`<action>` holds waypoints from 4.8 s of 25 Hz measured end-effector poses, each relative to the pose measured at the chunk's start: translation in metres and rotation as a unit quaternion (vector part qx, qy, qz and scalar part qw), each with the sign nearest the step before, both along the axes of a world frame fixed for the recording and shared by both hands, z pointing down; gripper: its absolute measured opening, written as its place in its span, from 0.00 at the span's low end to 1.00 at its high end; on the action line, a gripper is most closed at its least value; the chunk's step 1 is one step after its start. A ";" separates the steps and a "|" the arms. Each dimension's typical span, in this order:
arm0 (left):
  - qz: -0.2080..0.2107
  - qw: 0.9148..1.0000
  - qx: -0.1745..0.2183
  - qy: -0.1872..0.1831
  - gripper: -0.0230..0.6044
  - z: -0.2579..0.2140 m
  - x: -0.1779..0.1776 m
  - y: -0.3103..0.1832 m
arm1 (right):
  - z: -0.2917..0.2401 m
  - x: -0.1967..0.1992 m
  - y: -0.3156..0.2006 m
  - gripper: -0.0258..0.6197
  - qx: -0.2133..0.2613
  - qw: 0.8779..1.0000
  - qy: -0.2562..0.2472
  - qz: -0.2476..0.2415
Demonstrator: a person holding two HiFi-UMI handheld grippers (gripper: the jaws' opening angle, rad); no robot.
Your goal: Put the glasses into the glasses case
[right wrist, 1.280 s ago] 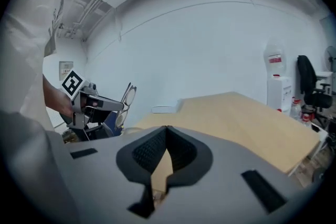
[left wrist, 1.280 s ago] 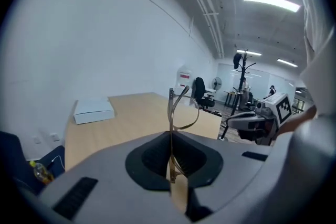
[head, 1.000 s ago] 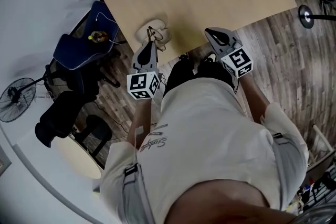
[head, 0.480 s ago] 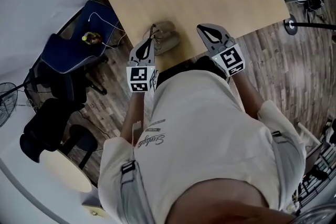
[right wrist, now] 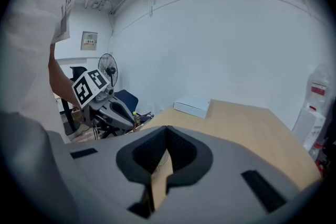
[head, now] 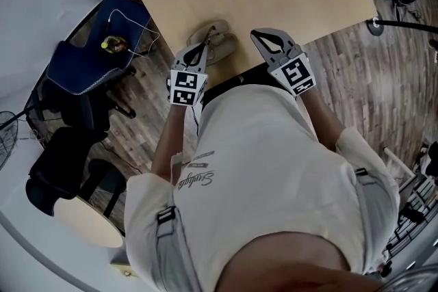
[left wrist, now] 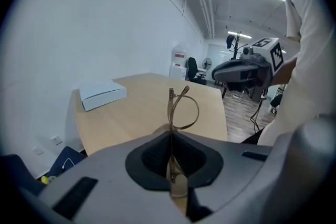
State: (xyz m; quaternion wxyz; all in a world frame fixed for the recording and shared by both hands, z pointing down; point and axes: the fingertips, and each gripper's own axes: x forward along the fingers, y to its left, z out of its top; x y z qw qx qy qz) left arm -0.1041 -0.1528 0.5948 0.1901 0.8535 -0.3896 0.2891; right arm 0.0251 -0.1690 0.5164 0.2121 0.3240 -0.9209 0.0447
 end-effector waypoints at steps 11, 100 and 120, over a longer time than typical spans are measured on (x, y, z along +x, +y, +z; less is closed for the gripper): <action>0.102 0.988 -0.037 -0.106 0.07 0.024 0.017 -0.003 | 0.003 0.025 -0.012 0.03 0.001 1.000 -0.027 -0.001; -0.077 0.996 -0.011 -0.047 0.06 -0.026 -0.003 -0.036 | 0.002 0.030 -0.063 0.03 -0.064 0.992 -0.108 -0.019; -0.144 0.975 0.168 0.029 0.06 -0.182 -0.016 -0.080 | -0.159 -0.014 -0.071 0.03 0.081 0.978 -0.141 -0.132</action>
